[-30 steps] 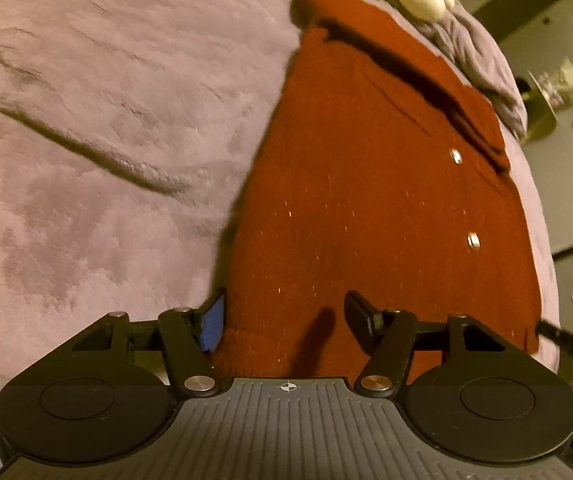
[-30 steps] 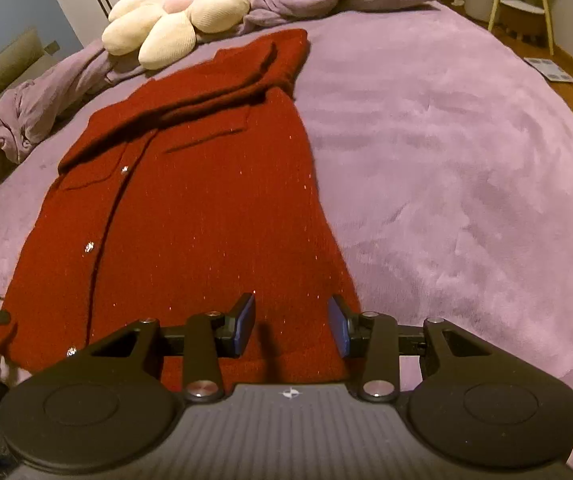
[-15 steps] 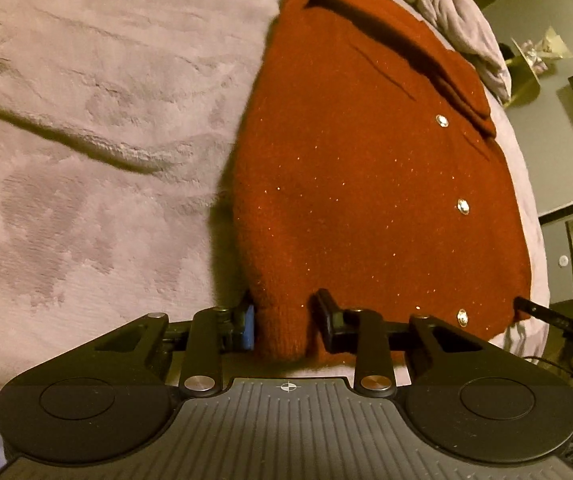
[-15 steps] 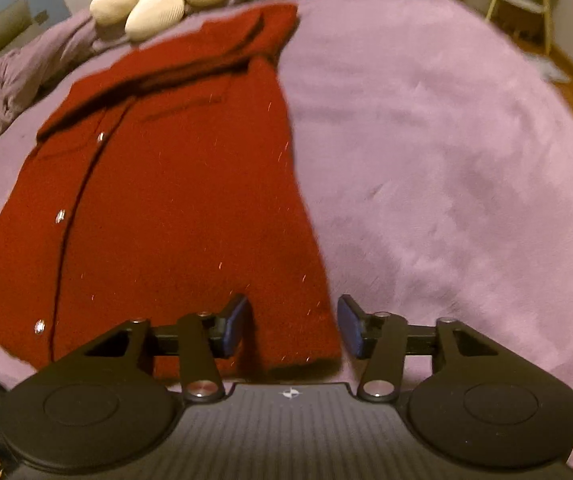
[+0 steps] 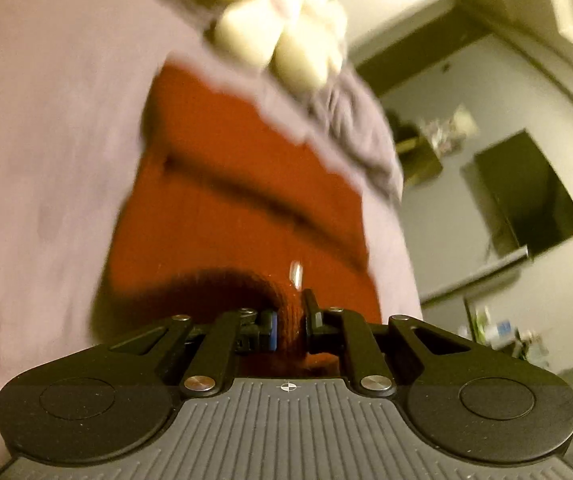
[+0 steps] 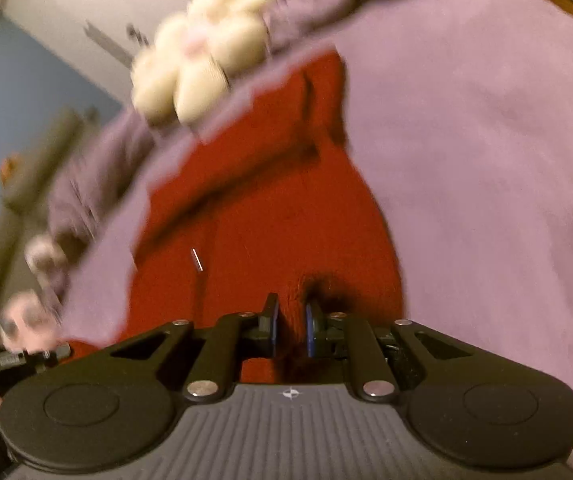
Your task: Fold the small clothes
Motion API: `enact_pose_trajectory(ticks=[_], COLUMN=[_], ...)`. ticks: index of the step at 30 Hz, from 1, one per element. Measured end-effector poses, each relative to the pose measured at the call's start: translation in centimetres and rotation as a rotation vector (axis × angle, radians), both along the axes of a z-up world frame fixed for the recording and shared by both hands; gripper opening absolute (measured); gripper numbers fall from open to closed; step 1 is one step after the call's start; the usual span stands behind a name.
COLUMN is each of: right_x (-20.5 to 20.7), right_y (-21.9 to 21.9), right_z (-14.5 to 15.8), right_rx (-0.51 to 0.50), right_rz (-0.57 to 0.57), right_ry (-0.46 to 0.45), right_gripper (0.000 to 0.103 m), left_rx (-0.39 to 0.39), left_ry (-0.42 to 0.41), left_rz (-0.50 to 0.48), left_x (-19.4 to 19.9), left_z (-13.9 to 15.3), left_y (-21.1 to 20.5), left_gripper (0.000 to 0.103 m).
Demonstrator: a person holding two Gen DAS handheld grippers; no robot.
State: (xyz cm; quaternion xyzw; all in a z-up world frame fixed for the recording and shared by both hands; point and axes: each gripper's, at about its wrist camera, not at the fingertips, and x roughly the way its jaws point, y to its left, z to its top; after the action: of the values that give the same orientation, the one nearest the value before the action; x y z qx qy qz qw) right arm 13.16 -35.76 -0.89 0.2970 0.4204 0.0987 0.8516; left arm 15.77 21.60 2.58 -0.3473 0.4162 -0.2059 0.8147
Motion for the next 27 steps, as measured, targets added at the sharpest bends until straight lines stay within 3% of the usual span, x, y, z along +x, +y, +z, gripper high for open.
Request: enact_pose_trajectory(ticks=[2, 4, 6, 7, 8, 10, 14, 17, 19, 21, 22, 24, 25, 27], right_x=[3.1, 5.5, 6.5, 6.6, 6.5, 6.1, 7.6, 8.4, 9.5, 10.4, 11.0, 11.1, 10.9, 10.3], right_y=[1.2, 2.3, 3.2, 3.8, 4.3, 4.2, 4.5, 4.3, 4.1, 4.0, 3.9, 4.0, 4.3, 5.1], right_z=[1.0, 1.3, 1.4, 1.4, 1.3, 0.7, -2.6, -3.6, -4.1, -4.8, -5.1, -5.4, -5.2, -4.7], right_rx=[-0.128, -0.237, -0.352, -0.419, -0.477, -0.531, -0.565, -0.542, -0.534, -0.511, -0.495, -0.493, -0.516, -0.562], right_rz=[-0.03, -0.069, -0.11, -0.115, -0.1, -0.016, 0.104, 0.113, 0.105, 0.1, 0.102, 0.104, 0.103, 0.12], right_ry=[-0.08, -0.139, -0.182, -0.211, -0.246, -0.28, -0.163, -0.138, -0.129, -0.106, -0.095, -0.098, -0.106, -0.143], right_gripper=[0.012, 0.012, 0.017, 0.031, 0.058, 0.074, 0.073, 0.073, 0.073, 0.073, 0.07, 0.039, 0.022, 0.016], left_rx=[-0.009, 0.048, 0.151, 0.195, 0.22, 0.264, 0.31, 0.356, 0.383, 0.381, 0.369, 0.363, 0.368, 0.36], left_ry=[-0.021, -0.026, -0.021, -0.029, -0.037, -0.044, -0.008, 0.016, 0.029, 0.018, 0.016, 0.018, 0.011, -0.012], left_rz=[0.087, 0.217, 0.319, 0.315, 0.281, 0.205, 0.124, 0.095, 0.07, 0.066, 0.074, 0.11, 0.124, 0.114], left_x=[3.0, 5.2, 6.5, 6.8, 7.0, 7.1, 8.0, 9.3, 10.3, 10.9, 11.1, 11.1, 11.0, 10.7], left_z=[0.4, -0.2, -0.8, -1.3, -1.7, -2.9, -5.7, -7.5, -8.3, -8.6, -8.6, -8.3, -8.1, -7.8], left_y=[0.3, 0.8, 0.5, 0.4, 0.3, -0.1, -1.1, -1.7, -2.0, -2.4, -2.5, -2.3, -2.1, -2.0], left_gripper=[0.014, 0.017, 0.04, 0.053, 0.063, 0.07, 0.077, 0.088, 0.089, 0.085, 0.071, 0.029, 0.02, 0.015])
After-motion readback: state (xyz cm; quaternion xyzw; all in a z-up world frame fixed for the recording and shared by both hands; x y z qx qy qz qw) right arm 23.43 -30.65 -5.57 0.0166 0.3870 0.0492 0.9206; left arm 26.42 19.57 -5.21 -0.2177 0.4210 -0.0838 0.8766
